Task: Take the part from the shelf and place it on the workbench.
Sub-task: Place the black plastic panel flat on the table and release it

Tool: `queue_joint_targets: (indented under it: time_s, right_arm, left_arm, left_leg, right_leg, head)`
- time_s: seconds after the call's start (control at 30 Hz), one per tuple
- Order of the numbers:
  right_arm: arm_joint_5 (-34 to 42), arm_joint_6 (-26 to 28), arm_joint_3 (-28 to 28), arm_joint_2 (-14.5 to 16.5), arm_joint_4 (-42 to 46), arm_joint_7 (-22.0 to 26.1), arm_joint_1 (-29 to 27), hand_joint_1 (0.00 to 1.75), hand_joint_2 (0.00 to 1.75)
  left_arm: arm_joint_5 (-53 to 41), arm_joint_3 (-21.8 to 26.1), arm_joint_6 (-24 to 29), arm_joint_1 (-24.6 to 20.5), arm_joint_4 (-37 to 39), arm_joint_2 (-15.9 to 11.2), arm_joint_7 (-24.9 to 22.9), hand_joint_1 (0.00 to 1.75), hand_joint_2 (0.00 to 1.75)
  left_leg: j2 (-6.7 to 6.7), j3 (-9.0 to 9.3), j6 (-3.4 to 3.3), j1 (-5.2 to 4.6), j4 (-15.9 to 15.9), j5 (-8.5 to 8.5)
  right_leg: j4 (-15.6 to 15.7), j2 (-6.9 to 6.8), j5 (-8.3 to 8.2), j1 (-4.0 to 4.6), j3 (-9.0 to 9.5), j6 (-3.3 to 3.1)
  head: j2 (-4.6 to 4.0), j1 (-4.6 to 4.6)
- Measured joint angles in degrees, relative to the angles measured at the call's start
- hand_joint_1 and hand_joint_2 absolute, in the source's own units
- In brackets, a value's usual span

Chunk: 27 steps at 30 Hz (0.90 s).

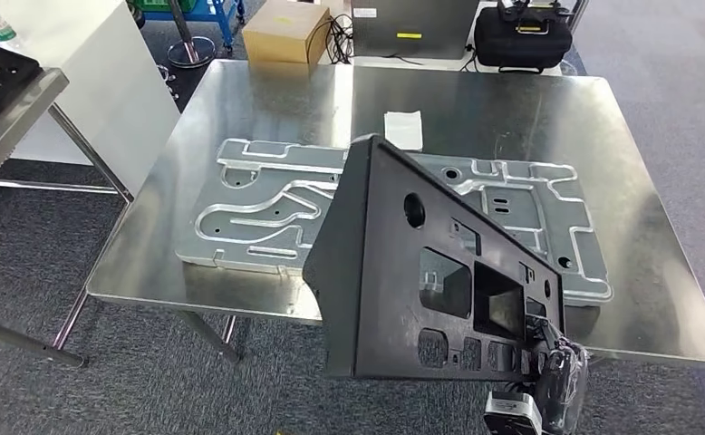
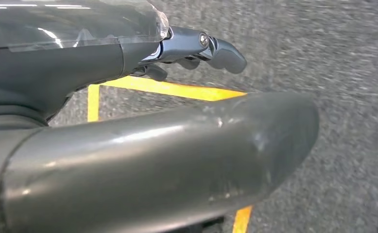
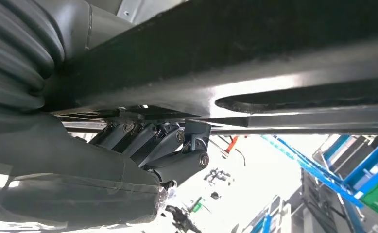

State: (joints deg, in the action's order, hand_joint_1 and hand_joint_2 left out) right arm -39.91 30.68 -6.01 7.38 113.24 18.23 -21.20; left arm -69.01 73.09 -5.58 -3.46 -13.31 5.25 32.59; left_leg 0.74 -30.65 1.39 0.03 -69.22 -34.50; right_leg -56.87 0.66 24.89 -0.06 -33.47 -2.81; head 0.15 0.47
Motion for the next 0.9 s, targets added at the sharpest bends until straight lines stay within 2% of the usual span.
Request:
queue_joint_targets:
  time_s: [0.03,0.07,0.1,0.13,0.17,0.2,0.23,0.27,0.33,0.4,0.43,0.47,0.53,0.57,0.6,0.63,0.67,0.7,0.73,0.77,0.9]
  right_arm:
    - [-0.1,0.1,-0.1,0.0,0.0,-0.1,0.0,1.75,1.75]
    - [-0.3,0.2,-0.1,-0.1,0.0,-0.3,0.0,1.75,1.75]
    - [-0.5,0.2,-0.1,-0.1,0.0,-0.5,0.0,1.75,1.75]
    - [-0.6,0.3,-0.1,-0.1,0.0,-0.7,0.0,1.75,1.75]
    - [-0.8,0.4,-0.2,-0.2,0.0,-0.8,0.0,1.75,1.75]
    - [-0.9,0.5,-0.2,-0.2,0.0,-0.8,0.0,1.75,1.75]
    - [-1.1,0.6,-0.3,-0.3,0.0,-0.9,0.1,1.75,1.75]
    - [-1.4,0.7,-0.3,-0.3,0.0,-1.0,0.1,1.75,1.75]
    - [-2.0,0.8,-0.4,-0.6,0.0,-1.3,0.3,1.75,1.75]
    - [-2.5,0.8,-0.5,-0.8,0.2,-1.7,0.5,1.75,1.75]
    - [-2.6,0.8,-0.5,-1.0,0.3,-1.7,0.7,1.75,1.75]
    - [-2.6,0.8,-0.5,-1.2,0.3,-1.8,0.9,1.75,1.75]
    - [-2.7,0.7,-0.5,-1.5,0.3,-1.8,1.1,1.75,1.75]
    - [-3.0,0.7,-0.5,-1.7,0.3,-2.0,1.2,1.75,1.75]
    - [-3.6,0.8,-0.5,-1.9,0.3,-2.4,1.2,1.75,1.75]
    - [-4.7,0.8,-0.5,-2.2,0.2,-3.0,1.5,1.75,1.75]
    - [-6.1,0.8,-0.4,-2.6,0.0,-3.9,2.1,1.75,1.75]
    - [-7.9,0.8,-0.2,-3.1,-0.2,-5.1,3.0,1.75,1.75]
    - [-9.8,0.7,0.3,-3.6,-0.7,-6.4,4.3,1.75,1.75]
    - [-11.9,0.3,0.9,-4.3,-1.4,-7.9,5.9,1.75,1.75]
    - [-19.6,-3.8,4.2,-8.0,-7.7,-13.4,14.2,1.75,1.75]
  left_arm:
    - [0.0,0.0,0.0,0.0,0.0,0.0,0.0,0.0,0.0]
    - [0.0,0.0,0.1,0.0,0.0,0.0,0.0,0.0,0.0]
    - [0.0,0.0,0.1,0.1,0.0,0.0,0.0,0.0,0.0]
    - [0.0,0.0,0.1,0.1,0.0,0.0,0.0,0.0,0.0]
    - [0.0,0.0,0.1,0.1,0.0,-0.1,0.1,0.0,0.0]
    - [0.0,0.0,0.1,0.1,0.0,-0.2,0.1,0.0,0.0]
    - [0.0,0.0,0.1,0.1,0.0,-0.2,0.1,0.0,0.0]
    - [0.0,0.0,0.0,0.1,0.0,-0.3,0.1,0.0,0.0]
    - [0.0,0.0,-0.1,0.1,0.0,-0.4,0.2,0.0,0.0]
    - [-0.1,0.0,-0.2,0.1,0.0,-0.4,0.2,0.0,0.0]
    - [-0.1,0.0,-0.2,0.0,0.0,-0.3,0.2,0.0,0.0]
    - [-0.1,0.0,-0.2,0.0,0.0,-0.3,0.2,0.0,0.0]
    - [-0.2,0.0,-0.2,-0.2,0.0,-0.3,0.2,0.0,0.0]
    - [-0.3,0.0,-0.2,-0.2,0.0,-0.3,0.2,0.0,0.0]
    - [-0.4,0.0,-0.2,-0.2,0.0,-0.3,0.2,0.0,0.0]
    - [-0.6,0.0,-0.2,-0.1,0.0,-0.3,0.2,0.0,0.0]
    - [-0.9,0.0,-0.3,-0.1,0.0,-0.3,0.2,0.0,0.0]
    - [-1.3,-0.1,-0.3,-0.1,0.0,-0.3,0.2,0.0,0.0]
    - [-1.7,-0.1,-0.3,-0.2,0.0,-0.4,0.2,0.0,0.0]
    - [-2.1,-0.3,-0.4,-0.4,0.0,-0.4,0.2,0.0,0.0]
    - [-3.7,-1.1,-0.9,-1.1,0.0,-0.6,0.3,0.0,0.0]
  left_leg:
    - [-0.11,-1.95,0.25,0.14,-2.1,-1.81]
    - [-0.18,-3.35,0.4,0.22,-2.7,-2.77]
    - [-0.24,-4.04,0.44,0.24,-1.9,-2.38]
    - [-0.27,-4.03,0.3,0.21,0.6,-0.35]
    - [-0.29,-3.57,-0.09,0.11,4.2,3.07]
    - [-0.31,-3.19,-0.61,-0.05,7.4,6.09]
    - [-0.32,-2.89,-1.13,-0.27,9.9,8.3]
    - [-0.34,-2.84,-1.62,-0.49,11.3,9.64]
    - [-0.33,-2.82,-2.27,-0.69,11.8,9.83]
    - [-0.41,-1.93,-2.76,-0.31,12.9,10.23]
    - [-0.46,-1.38,-2.96,-0.02,13.5,10.3]
    - [-0.51,-0.91,-3.09,0.17,13.9,10.26]
    - [-0.53,-0.53,-3.24,0.26,14.0,9.83]
    - [-0.52,-0.35,-3.19,0.29,14.0,9.55]
    - [-0.49,-0.12,-3.08,0.34,13.8,9.23]
    - [-0.47,0.19,-2.9,0.44,13.6,8.85]
    - [-0.44,0.52,-2.66,0.55,13.3,8.38]
    - [-0.44,0.66,-2.33,0.56,13.0,7.88]
    - [-0.44,0.7,-1.94,0.51,12.5,7.39]
    - [-0.46,0.59,-1.55,0.42,12.1,7.05]
    - [-0.59,0.04,-0.39,0.44,11.1,6.18]
  right_leg:
    - [0.0,0.05,0.57,0.02,0.58,0.01]
    - [-0.1,0.12,1.17,0.05,1.24,0.05]
    - [-0.1,0.19,1.78,0.09,1.97,0.1]
    - [-0.2,0.22,2.4,0.16,2.78,0.17]
    - [-0.2,0.22,3.03,0.22,3.52,0.25]
    - [-0.2,0.19,3.55,0.33,4.16,0.36]
    - [-0.2,0.2,3.95,0.34,4.45,0.55]
    - [-0.3,0.23,4.24,0.3,4.5,0.8]
    - [-0.1,0.32,4.56,0.23,4.49,1.47]
    - [-0.7,0.16,5.5,0.34,4.66,2.11]
    - [-2.3,0.05,6.58,0.38,4.0,2.42]
    - [-5.3,-0.07,8.07,0.23,2.56,2.72]
    - [-12.8,-0.19,10.86,-0.28,-1.95,3.36]
    - [-15.2,-0.25,11.07,-0.57,-3.77,3.67]
    - [-15.7,-0.31,10.12,-0.84,-4.64,3.96]
    - [-14.0,-0.38,8.03,-1.09,-4.38,4.23]
    - [-10.5,-0.47,5.29,-1.33,-3.18,4.47]
    - [-7.0,-0.52,3.31,-1.46,-1.78,4.62]
    - [-4.1,-0.53,2.1,-1.49,-0.64,4.52]
    - [-2.6,-0.5,1.74,-1.45,-0.1,4.3]
    - [-2.0,-0.27,2.03,-1.27,-0.14,2.8]
  head:
    - [0.0,0.01]
    - [0.0,-0.01]
    - [0.0,-0.02]
    - [0.0,-0.03]
    - [0.0,-0.02]
    - [0.0,0.1]
    - [0.0,0.16]
    - [0.01,0.23]
    - [0.01,0.21]
    - [0.01,0.34]
    - [0.01,0.49]
    - [0.01,0.64]
    - [0.0,0.77]
    - [0.0,0.76]
    - [0.0,0.76]
    - [0.0,0.77]
    - [0.0,0.79]
    - [0.0,0.82]
    - [0.0,0.85]
    - [0.0,0.81]
    - [0.01,0.55]
